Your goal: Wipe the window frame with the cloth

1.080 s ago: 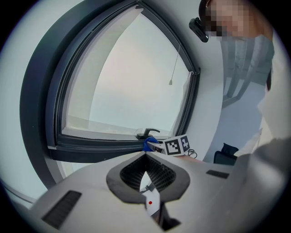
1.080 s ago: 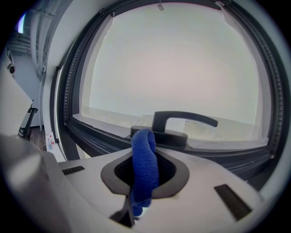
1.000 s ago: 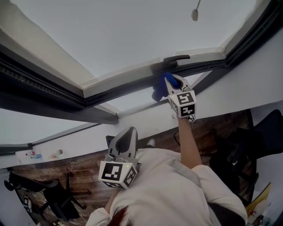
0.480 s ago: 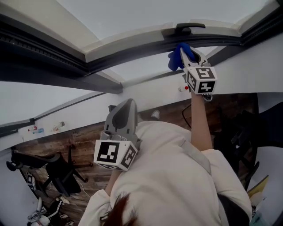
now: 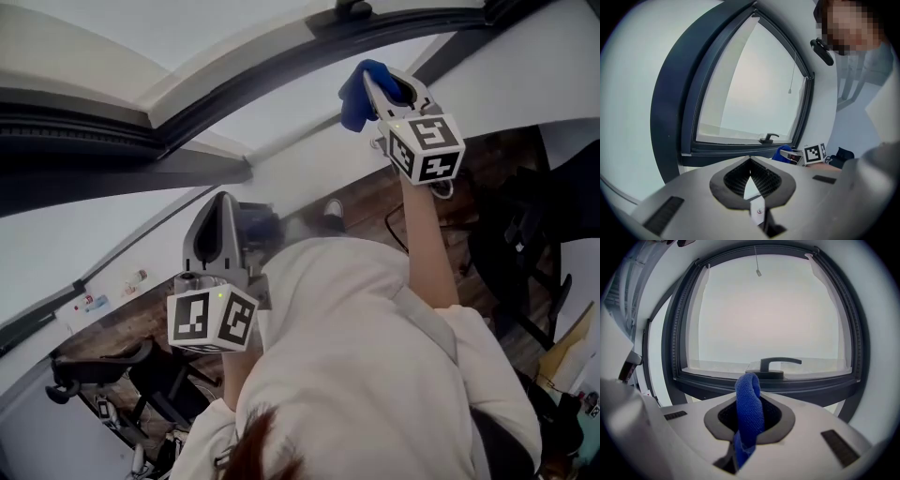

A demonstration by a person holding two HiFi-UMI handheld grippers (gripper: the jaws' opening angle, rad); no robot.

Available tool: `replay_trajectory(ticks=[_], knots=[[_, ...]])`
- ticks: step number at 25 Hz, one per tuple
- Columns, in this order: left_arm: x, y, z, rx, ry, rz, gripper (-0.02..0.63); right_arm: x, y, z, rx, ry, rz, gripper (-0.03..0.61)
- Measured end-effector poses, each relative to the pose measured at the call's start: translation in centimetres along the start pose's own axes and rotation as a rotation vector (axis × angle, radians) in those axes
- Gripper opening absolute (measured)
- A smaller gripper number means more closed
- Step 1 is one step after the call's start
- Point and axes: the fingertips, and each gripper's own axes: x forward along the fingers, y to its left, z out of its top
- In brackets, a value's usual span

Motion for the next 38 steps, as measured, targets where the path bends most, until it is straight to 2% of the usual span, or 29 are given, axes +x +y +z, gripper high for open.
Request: replay_trajectory(ticks=[6,11,23,28,38], knots=[[-1.3,0.9,0.5,0.02,0.016,-0.082,0.006,-0.5,3.9,0.4,-0.007,0.006,-0.011,0.044],[-3.1,2.4,0.2,0.027,0.029,-0.116,0.005,-0.7,7.6,1.1,-0.019,0.0,-0.002,0.044],[-7.9,4.6,-0.3,0.046,0.025,-0.184,0.005,2.2,18.9,4.1,-0.097,-0.032,0.118,0.044],[-9.4,6.1,-0.6,0.04,0.027,-0.168,0.005,5.1,24.5,4.3,-0.127,-0.023,0.214,0.046],[-12.4,10.6,-0.1,-0.026,-0.026,-0.015,0.005,9.3,33.5,4.1,-0.233,0.023,0.405,0.044]])
